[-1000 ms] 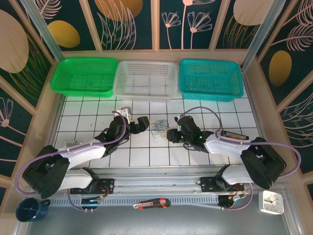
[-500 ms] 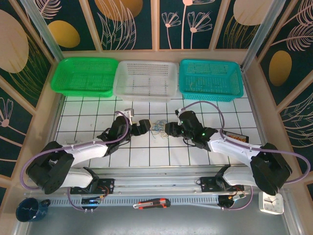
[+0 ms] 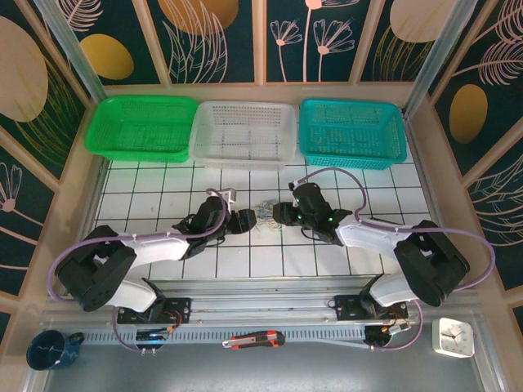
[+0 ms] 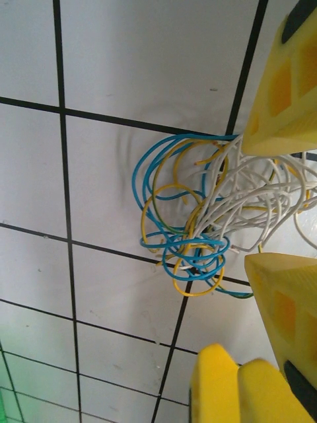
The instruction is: Untangle the cables
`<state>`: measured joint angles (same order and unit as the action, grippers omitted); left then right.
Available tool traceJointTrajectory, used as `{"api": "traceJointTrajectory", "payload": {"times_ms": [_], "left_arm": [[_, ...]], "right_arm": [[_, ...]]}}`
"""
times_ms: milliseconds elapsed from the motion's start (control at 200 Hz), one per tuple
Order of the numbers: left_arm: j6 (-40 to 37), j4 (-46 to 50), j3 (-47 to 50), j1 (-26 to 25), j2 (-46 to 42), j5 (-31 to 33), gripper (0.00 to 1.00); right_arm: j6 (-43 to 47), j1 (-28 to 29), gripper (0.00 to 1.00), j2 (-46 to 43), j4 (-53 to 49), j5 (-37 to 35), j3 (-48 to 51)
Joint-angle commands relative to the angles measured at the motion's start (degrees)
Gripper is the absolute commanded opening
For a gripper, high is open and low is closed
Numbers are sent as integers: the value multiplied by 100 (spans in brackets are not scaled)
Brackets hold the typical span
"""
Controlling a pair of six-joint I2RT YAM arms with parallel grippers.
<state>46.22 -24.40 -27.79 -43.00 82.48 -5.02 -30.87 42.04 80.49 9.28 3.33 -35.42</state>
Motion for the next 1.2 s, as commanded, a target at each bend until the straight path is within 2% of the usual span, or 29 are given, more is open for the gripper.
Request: {"api": "traceJointTrajectory", "payload": {"times_ms": [0, 220, 535, 1026, 1196], "left_arm": [[-76, 324, -213, -173, 204, 225, 54], [-112, 463, -415, -458, 509, 496, 45], [-164, 491, -516, -504, 705, 562, 31], [-179, 351, -670, -525, 1015, 455, 30], [-216, 332, -758, -532, 1138, 431, 24]], "right_arm": [[-145, -74, 43, 74, 409, 88, -72], [-216, -82, 43, 207, 568, 198, -48], [-266, -87, 43, 265, 696, 268, 52], [-270, -82, 43, 253, 725, 300, 132], [-274, -82, 43, 192, 698, 308, 145]]}}
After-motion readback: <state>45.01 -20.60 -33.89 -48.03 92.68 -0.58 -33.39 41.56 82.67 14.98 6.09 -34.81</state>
